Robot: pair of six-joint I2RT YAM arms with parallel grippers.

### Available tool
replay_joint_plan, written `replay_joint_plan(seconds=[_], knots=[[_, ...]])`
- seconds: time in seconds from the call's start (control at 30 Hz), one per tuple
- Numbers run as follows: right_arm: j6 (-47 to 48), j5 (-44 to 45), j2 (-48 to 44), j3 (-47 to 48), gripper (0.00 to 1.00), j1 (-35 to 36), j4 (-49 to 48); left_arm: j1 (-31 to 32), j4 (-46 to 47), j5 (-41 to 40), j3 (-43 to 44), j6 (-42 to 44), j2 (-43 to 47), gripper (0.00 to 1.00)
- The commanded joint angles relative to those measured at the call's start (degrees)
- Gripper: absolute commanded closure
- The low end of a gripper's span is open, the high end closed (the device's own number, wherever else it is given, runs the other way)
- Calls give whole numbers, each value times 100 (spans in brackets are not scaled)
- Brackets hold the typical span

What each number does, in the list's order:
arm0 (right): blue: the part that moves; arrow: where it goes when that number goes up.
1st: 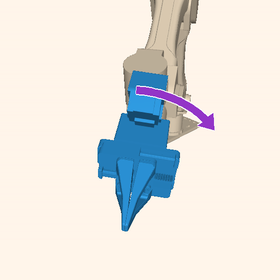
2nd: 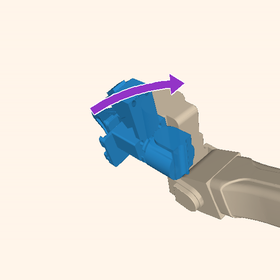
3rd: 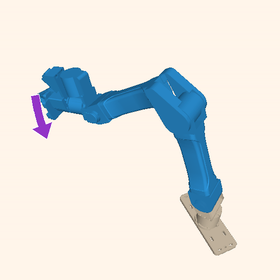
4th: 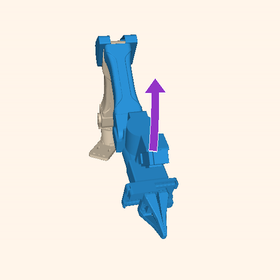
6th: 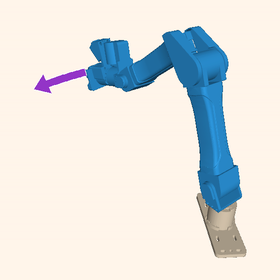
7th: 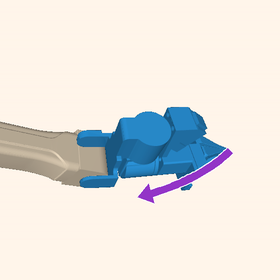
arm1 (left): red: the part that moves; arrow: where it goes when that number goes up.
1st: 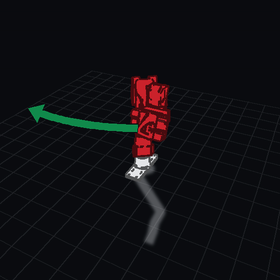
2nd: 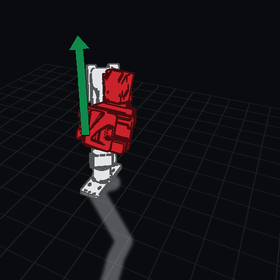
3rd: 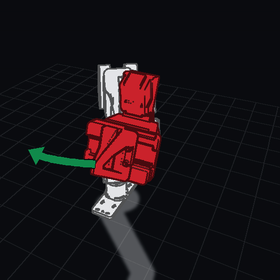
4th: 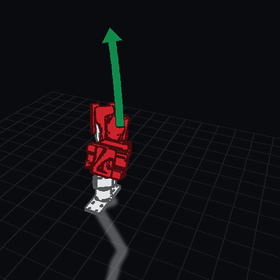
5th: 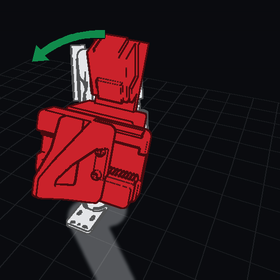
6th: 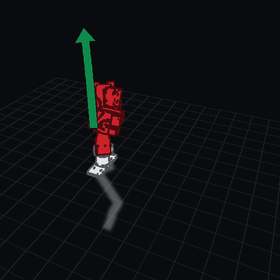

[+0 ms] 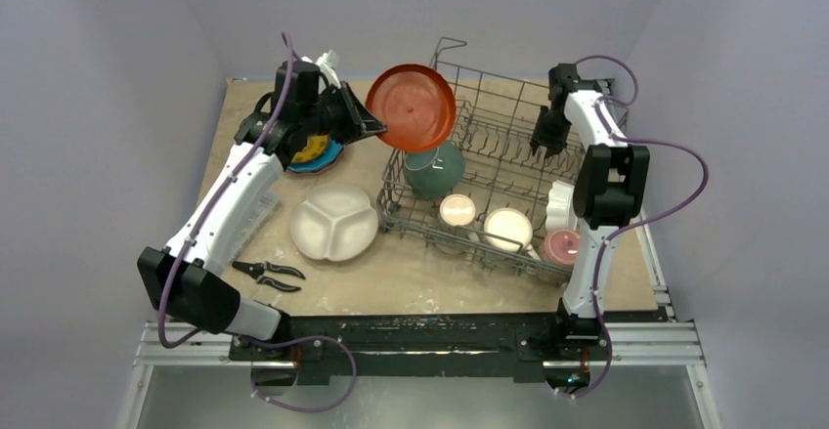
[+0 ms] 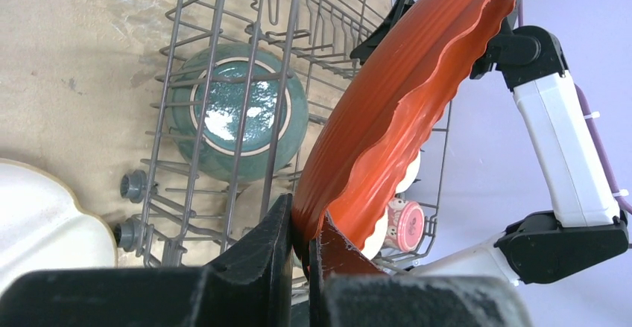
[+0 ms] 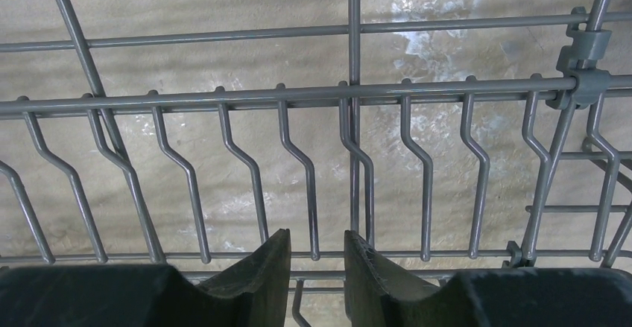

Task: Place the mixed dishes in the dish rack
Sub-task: Move the dish rack to the center of the board.

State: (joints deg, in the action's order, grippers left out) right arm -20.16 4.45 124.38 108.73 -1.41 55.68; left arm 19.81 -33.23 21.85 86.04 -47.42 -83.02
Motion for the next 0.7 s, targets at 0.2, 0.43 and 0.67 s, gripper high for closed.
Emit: replay_joint_plan(seconds=[0.2,0.43,0.67], knots=[[-23,-264,486,358,70,0,-489,-45,-296,-173,334,230,434,100],[-75,-416,225,711,100,1,-331,-47,-517,-339,330,268,512,100],[-882,-1130,-287,1435,100,-82,-176,-48,-609,-457,227,329,663,100]])
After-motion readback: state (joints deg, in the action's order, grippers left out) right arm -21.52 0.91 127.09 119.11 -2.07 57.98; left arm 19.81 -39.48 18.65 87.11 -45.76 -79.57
